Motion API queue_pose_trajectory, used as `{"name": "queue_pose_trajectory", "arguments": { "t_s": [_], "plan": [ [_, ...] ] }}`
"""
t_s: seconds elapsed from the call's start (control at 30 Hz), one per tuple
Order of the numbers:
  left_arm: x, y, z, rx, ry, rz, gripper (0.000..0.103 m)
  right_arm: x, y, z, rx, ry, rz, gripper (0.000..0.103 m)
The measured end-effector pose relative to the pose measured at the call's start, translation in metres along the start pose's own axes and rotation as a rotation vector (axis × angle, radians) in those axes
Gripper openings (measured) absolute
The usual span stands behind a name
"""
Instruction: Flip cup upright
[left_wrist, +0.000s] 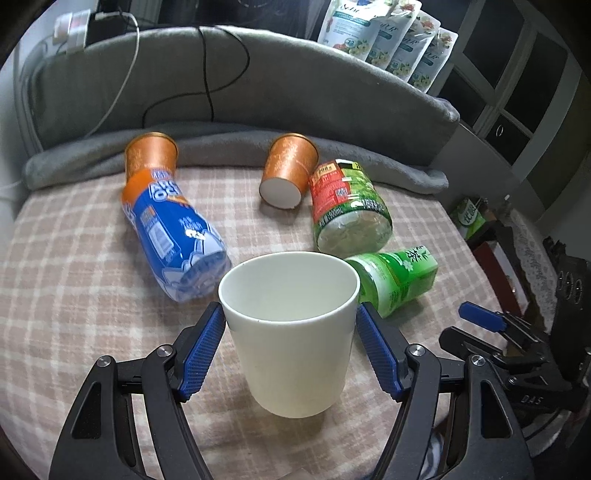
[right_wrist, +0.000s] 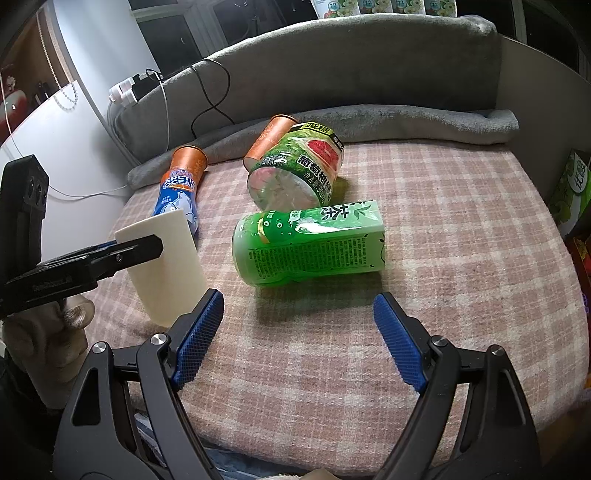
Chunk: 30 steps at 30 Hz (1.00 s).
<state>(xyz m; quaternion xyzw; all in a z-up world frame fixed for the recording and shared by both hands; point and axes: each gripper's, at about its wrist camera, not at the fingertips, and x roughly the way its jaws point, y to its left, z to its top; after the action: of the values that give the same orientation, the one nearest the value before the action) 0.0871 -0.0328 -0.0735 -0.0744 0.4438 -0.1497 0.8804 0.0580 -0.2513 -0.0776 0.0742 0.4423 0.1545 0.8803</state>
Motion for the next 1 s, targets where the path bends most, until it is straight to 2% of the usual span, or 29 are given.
{"name": "queue_pose_trajectory", "arguments": {
  "t_s": [0.33,1.0],
  "plan": [
    [0.001,-0.017,-0.004,0.107,-0.088,0.101,0.071,0.0,-0.001,0.001,-0.002,-0.002,0.0,0.086],
    [-0.008,-0.011,-0.015,0.083,-0.076,0.079,0.069,-0.002,0.005,0.002,-0.011,-0.013,-0.008,0.086]
  ]
}}
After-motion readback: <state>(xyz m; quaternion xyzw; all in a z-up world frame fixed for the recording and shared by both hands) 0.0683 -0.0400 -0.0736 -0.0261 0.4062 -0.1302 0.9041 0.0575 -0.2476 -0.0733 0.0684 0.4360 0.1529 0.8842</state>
